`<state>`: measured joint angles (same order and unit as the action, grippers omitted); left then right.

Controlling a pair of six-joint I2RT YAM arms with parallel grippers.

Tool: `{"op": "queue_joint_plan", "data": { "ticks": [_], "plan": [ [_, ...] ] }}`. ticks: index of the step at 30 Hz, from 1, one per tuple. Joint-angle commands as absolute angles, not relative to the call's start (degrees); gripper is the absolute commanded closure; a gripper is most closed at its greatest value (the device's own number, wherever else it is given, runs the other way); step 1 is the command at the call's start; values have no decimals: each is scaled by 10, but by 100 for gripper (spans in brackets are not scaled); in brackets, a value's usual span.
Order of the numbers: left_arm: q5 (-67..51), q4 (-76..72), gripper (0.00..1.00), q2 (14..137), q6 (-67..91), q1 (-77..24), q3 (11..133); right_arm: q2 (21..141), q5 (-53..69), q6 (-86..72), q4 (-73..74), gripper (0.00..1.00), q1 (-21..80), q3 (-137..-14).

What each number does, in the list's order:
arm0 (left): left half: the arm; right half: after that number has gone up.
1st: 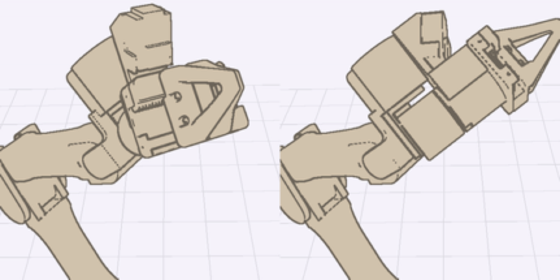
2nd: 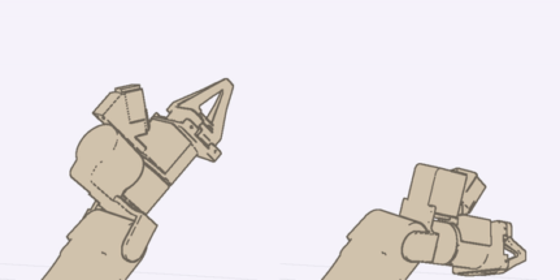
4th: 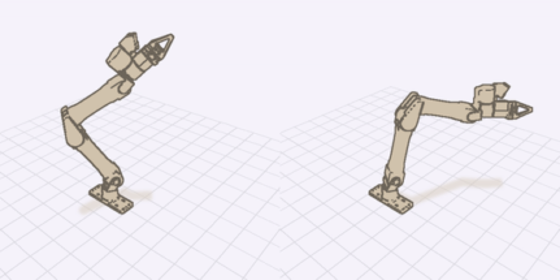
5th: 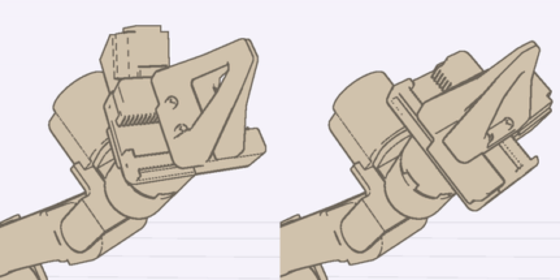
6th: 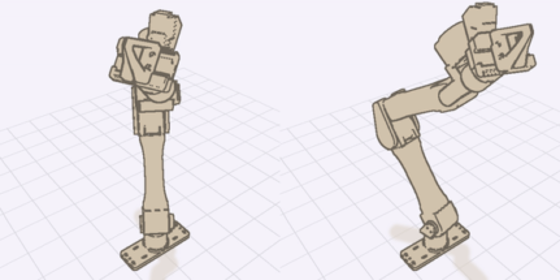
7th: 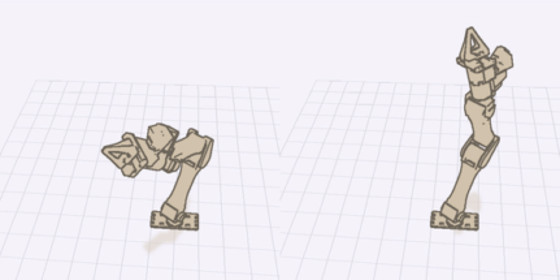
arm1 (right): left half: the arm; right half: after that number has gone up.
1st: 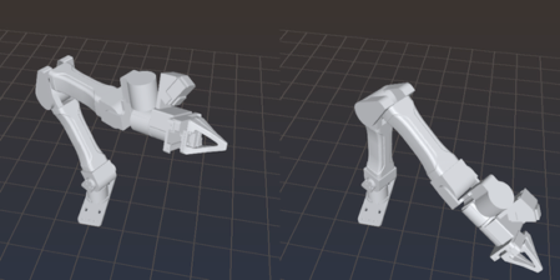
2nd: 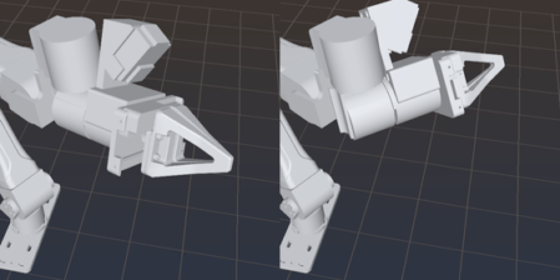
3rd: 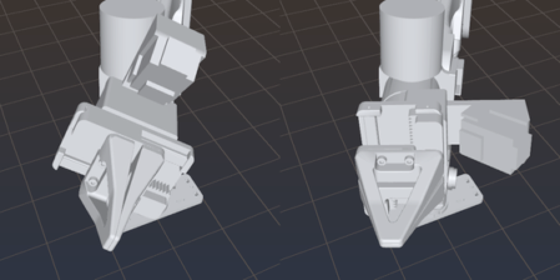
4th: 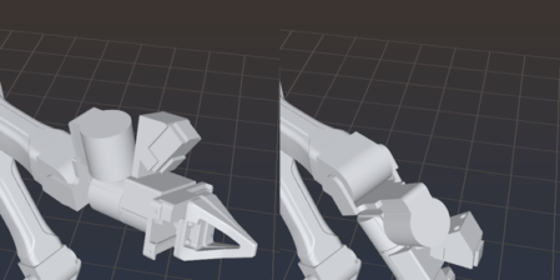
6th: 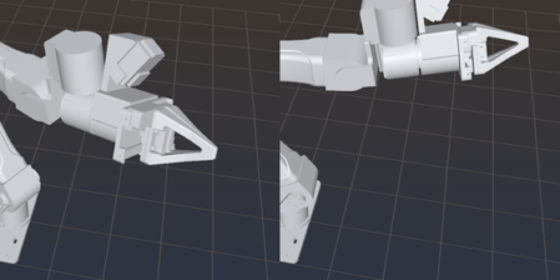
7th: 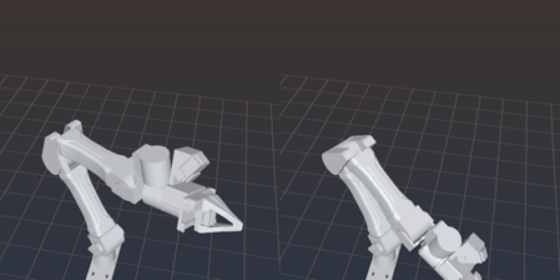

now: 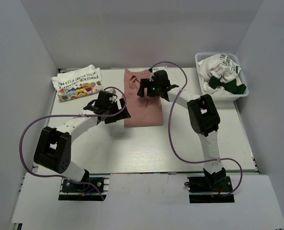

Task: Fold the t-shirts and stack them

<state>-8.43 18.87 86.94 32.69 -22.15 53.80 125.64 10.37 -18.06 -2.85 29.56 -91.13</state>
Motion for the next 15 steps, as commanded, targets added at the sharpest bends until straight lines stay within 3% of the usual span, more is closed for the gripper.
{"op": "queue_joint_plan", "data": {
  "ticks": [1, 5, 8, 13, 15],
  "plan": [
    [-91, 209, 0, 826, 333, -222, 539, 1315, 80, -209, -23, 10, 266, -1058],
    [-85, 209, 0, 813, 327, -222, 522, 1305, 121, -215, -5, 10, 245, -1093],
    [-96, 202, 0, 819, 322, -222, 522, 1215, 124, -207, -31, 10, 243, -997],
    [-119, 166, 0, 862, 310, -222, 527, 1042, 90, -222, -61, 10, 243, -705],
    [-120, 166, 0, 879, 302, -222, 547, 995, 80, -223, -46, 10, 241, -659]
  ]
}}
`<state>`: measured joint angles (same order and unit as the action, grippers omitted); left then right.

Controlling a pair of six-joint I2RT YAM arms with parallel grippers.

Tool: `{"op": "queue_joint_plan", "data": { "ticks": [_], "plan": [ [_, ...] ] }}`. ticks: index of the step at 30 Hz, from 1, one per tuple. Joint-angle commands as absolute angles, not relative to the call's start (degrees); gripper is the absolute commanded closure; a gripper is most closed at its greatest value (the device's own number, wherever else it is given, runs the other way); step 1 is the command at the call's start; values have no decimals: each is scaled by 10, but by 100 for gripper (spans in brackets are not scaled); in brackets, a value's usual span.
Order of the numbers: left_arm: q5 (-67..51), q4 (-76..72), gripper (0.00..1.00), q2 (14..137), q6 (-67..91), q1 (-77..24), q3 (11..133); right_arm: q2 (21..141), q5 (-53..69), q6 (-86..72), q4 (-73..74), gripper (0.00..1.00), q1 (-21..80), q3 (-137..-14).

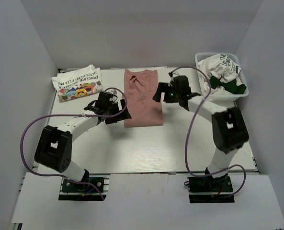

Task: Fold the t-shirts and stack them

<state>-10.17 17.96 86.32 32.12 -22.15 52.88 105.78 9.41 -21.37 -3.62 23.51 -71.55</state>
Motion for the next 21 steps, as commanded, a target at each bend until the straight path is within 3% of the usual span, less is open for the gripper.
{"op": "queue_joint_plan", "data": {
  "ticks": [1, 6, 9, 17, 21],
  "plan": [
    [-120, 166, 0, 895, 302, -222, 552, 970, 77, -224, -34, 10, 240, -640],
    [-159, 144, 7, 936, 292, -228, 545, 908, 96, -236, -30, 10, 243, -522],
    [-171, 131, 19, 966, 284, -228, 550, 921, 117, -234, -10, 10, 246, -513],
    [-177, 131, 60, 1013, 279, -228, 563, 968, 179, -247, -36, 10, 253, -501],
    [-177, 131, 92, 1013, 279, -228, 563, 992, 164, -250, -39, 15, 253, -499]
  ]
}}
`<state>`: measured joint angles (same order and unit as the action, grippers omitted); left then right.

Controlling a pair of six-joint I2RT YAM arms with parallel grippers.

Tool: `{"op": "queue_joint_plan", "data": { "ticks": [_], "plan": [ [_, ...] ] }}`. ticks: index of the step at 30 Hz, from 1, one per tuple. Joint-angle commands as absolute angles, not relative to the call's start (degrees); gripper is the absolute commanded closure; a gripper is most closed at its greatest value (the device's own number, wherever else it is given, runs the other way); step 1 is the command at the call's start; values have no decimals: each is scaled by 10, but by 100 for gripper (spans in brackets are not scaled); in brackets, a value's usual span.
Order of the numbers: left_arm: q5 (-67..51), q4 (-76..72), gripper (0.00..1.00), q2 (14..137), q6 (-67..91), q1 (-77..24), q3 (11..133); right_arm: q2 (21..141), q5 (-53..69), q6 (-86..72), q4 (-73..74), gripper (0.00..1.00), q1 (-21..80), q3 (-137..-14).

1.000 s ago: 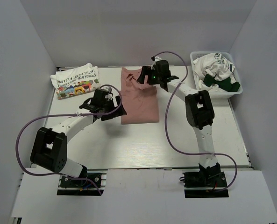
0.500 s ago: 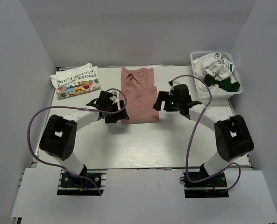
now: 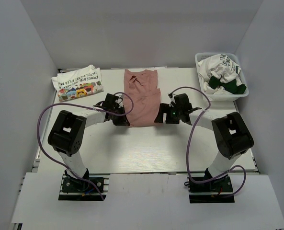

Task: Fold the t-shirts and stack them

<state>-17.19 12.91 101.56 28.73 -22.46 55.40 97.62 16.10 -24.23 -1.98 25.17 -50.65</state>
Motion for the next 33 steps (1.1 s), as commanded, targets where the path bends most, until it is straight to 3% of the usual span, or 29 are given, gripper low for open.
{"op": "queue_joint_plan", "data": {
  "ticks": [1, 4, 5, 7, 8, 9, 14, 18, 24, 33],
  "plan": [
    [-177, 131, 95, 1013, 279, -228, 563, 997, 171, -250, -40, 19, 254, -502],
    [-177, 136, 100, 1013, 279, -228, 556, 1012, 180, -238, -19, 48, 256, -511],
    [-177, 136, 100, 1006, 279, -228, 555, 1008, 179, -238, -11, 67, 258, -508],
    [-177, 130, 100, 1000, 279, -228, 549, 1005, 180, -235, -6, 80, 258, -500],
    [-177, 130, 100, 995, 279, -228, 549, 993, 179, -236, -1, 93, 259, -497],
    [-182, 135, 100, 995, 279, -228, 549, 988, 179, -233, -1, 100, 261, -491],
    [-220, 165, 100, 933, 279, -250, 520, 920, 190, -224, 31, 100, 272, -463],
    [-227, 216, 100, 832, 297, -277, 490, 781, 185, -232, 109, 100, 287, -428],
    [-247, 266, 100, 694, 302, -295, 528, 652, 202, -258, 154, 100, 294, -448],
    [-169, 261, 100, 736, 321, -279, 639, 700, 109, -287, 177, 100, 279, -582]
  ]
}}
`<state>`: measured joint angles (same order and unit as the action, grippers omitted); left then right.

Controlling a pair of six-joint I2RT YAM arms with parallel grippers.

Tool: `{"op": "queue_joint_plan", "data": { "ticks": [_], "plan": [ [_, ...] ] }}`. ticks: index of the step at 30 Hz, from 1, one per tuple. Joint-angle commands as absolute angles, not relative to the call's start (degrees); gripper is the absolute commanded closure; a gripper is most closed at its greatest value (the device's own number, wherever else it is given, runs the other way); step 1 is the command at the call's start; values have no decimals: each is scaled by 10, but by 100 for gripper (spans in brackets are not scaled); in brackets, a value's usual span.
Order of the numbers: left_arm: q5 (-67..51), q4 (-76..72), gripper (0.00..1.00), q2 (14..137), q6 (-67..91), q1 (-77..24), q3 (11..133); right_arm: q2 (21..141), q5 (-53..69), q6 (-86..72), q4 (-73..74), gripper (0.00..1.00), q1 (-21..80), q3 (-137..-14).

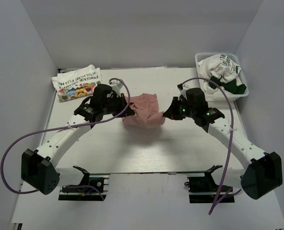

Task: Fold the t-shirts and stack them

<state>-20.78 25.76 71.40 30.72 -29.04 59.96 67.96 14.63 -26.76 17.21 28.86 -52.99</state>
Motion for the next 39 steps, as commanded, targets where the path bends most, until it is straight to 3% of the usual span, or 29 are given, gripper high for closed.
{"op": "queue_joint_plan", "data": {
  "ticks": [1, 4, 9, 23, 24, 26, 27, 28, 29, 33, 39],
  "plan": [
    [-148, 270, 100, 749, 327, -279, 651, 719, 114, -290, 167, 100, 274, -591],
    [-57, 302, 100, 809, 338, -265, 713, 776, 127, -303, 161, 100, 259, -645],
    [-33, 307, 100, 893, 338, -227, 808, 891, 165, -317, 152, 100, 224, -765],
    [-154, 256, 100, 1220, 320, -117, 1049, 1226, 214, -296, 136, 100, 183, -1055],
    [-168, 256, 88, 1243, 320, -108, 1075, 1266, 205, -301, 140, 100, 182, -1100],
    [-186, 261, 49, 1307, 314, -103, 1157, 1341, 188, -302, 156, 94, 177, -1173],
    [-199, 261, 7, 1324, 308, -103, 1185, 1354, 189, -313, 154, 76, 173, -1212],
    [-205, 267, 0, 1338, 308, -103, 1233, 1375, 197, -312, 155, 27, 171, -1247],
    [-205, 274, 0, 1349, 308, -103, 1251, 1388, 206, -311, 156, 10, 168, -1258],
    [-225, 274, 0, 1338, 287, -103, 1256, 1346, 187, -276, 150, 10, 176, -1243],
    [-216, 210, 0, 1210, 269, -127, 1062, 1186, 184, -247, 114, 10, 203, -1030]
  ]
}}
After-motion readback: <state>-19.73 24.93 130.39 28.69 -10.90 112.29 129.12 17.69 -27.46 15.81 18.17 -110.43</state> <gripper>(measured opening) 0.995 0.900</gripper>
